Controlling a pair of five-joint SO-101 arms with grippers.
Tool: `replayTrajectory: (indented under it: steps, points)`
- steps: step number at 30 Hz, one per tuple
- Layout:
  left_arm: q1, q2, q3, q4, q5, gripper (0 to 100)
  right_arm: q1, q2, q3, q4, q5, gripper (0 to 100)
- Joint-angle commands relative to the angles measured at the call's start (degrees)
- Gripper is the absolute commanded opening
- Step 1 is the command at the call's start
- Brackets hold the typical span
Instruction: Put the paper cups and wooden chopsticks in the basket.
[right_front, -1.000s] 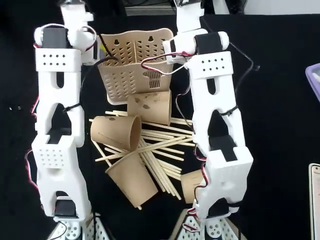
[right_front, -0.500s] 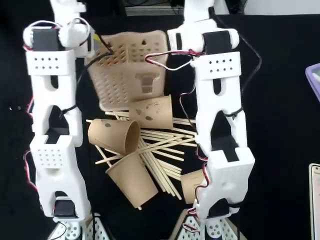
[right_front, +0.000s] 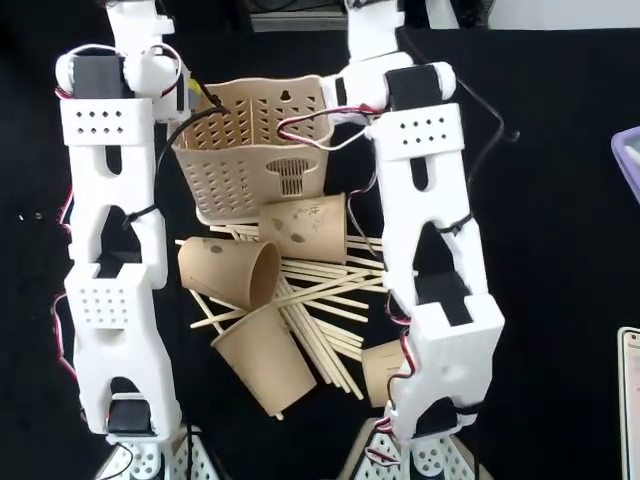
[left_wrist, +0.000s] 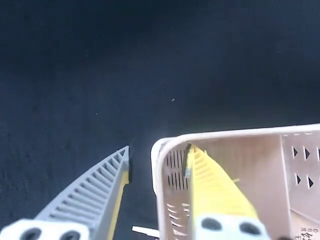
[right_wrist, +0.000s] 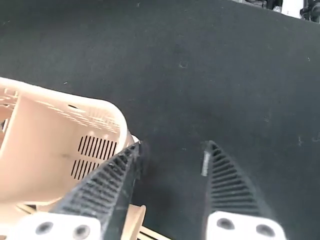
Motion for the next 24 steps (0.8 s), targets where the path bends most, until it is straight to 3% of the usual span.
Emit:
replayTrajectory:
  steps: [1, 3, 6, 10, 14, 19, 24]
  points:
    - [1.01, -0.18, -1.71, 0.44, -0.97, 7, -1.58, -2.59, 0.66, -0.88, 3.34, 16.0]
    - [2.15, 1.41, -2.15, -0.62, -0.97, 3, -0.53, -1.54, 2.24, -2.46, 3.96, 15.7]
    - [3.65, 2.81, -2.33, -2.73, -0.97, 3, 2.29, -0.75, 3.82, -5.01, 3.96, 15.4]
    - [5.67, 3.43, -2.33, -5.36, -0.79, 3, 5.1, -0.66, 3.21, -6.42, 4.04, 8.0]
    - [6.37, 2.9, -2.33, -8.44, 4.31, 3, 5.98, -0.22, 2.15, -6.59, 4.04, 3.2]
    - [5.93, 2.99, -2.24, -8.88, 5.89, 3, 6.51, -0.75, 1.8, -6.42, 3.6, 6.9]
    - [6.02, 2.99, -2.24, -5.98, 6.15, 17, 6.42, -2.59, -1.45, -4.04, 3.52, 16.0]
